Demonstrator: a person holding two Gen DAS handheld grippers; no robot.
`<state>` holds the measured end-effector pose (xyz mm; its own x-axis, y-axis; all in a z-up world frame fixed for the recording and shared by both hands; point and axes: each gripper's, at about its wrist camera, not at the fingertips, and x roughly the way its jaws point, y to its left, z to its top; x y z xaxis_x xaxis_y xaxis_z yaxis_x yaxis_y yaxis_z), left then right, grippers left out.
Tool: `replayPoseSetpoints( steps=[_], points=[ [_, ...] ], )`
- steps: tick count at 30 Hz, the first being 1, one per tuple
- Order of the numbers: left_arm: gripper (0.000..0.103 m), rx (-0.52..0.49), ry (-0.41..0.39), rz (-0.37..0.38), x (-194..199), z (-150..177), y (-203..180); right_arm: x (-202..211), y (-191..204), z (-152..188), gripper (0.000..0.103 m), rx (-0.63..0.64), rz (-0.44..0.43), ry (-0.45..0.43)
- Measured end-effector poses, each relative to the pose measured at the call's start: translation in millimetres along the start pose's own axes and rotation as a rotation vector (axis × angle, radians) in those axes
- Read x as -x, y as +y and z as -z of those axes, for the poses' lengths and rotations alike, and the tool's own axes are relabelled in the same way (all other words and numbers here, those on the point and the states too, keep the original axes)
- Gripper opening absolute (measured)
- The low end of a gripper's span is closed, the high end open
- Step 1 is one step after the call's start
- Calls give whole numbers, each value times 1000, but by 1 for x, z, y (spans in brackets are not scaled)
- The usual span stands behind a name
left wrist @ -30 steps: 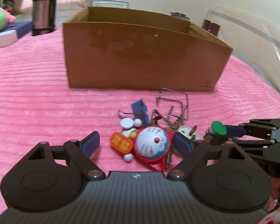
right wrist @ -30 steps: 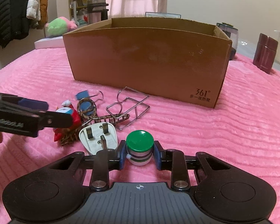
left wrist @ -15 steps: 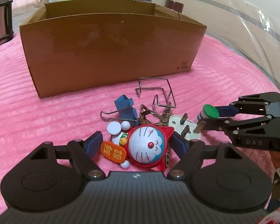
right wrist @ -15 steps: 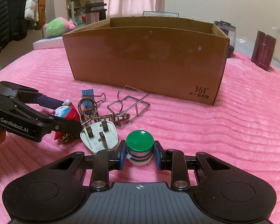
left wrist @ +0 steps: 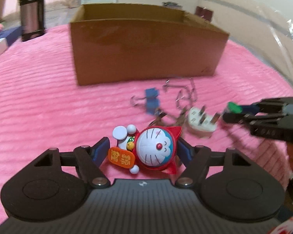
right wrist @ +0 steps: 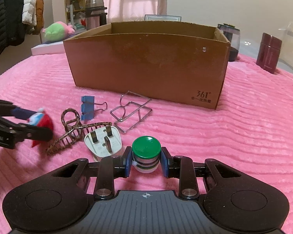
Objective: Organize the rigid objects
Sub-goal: 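Grasp the green-capped bottle with the right tool while the left tool approaches the red Doraemon keychain, then lift the bottle with the right tool while the left tool lifts the Doraemon keychain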
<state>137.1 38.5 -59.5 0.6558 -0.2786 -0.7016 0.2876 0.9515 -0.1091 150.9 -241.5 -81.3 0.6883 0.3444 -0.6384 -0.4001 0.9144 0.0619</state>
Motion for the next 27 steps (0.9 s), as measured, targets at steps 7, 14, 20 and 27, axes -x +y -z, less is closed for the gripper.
replayPoseSetpoints(
  steps=[7,14,20,27],
  points=[
    [70,-14,15,16,-1,6,5,4,5,5,27,-4,-2,5],
    [69,-52,24,77,-7,4,11,6,7,6,27,-10,2,9],
    [69,-36,41,81,-7,4,11,7,7,6,27,-11,4,8],
    [68,59,10,24,10,10,14,16,9,3,27,-16,4,-11]
  ],
)
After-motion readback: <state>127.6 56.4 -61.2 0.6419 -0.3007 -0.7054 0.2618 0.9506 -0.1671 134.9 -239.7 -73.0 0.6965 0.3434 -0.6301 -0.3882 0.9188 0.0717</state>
